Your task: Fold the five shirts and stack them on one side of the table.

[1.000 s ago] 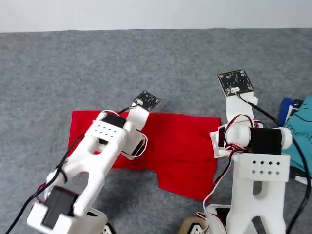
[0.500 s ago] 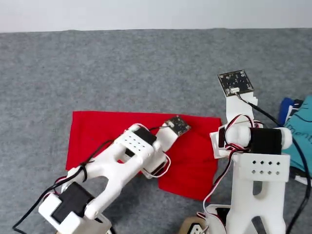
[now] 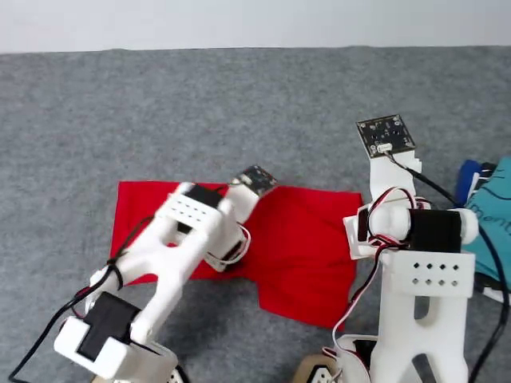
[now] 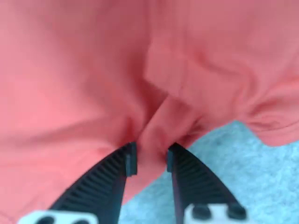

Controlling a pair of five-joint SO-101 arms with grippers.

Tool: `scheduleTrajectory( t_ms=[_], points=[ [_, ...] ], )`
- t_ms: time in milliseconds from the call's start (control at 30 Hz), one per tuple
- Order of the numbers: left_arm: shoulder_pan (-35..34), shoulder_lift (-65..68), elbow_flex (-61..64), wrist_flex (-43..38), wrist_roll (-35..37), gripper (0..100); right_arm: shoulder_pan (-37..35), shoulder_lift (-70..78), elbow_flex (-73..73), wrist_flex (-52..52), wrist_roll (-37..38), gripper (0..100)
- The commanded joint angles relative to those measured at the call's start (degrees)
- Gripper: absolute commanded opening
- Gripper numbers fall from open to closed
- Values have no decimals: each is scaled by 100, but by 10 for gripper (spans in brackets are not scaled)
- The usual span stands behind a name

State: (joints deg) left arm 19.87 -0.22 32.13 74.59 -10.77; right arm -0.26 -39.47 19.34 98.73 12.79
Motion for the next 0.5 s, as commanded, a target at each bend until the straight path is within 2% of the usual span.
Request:
scheduleTrajectory(
  t_ms=[0, 300, 467],
  points=[
    [-211, -281, -233, 264, -220, 115, 66, -127, -273, 22, 62, 212],
    [-211, -976, -251, 659, -378, 115, 66, -127, -273, 4, 62, 212],
    [-352, -1204, -198, 264, -360, 115, 66, -127, -264, 4, 62, 212]
  ],
)
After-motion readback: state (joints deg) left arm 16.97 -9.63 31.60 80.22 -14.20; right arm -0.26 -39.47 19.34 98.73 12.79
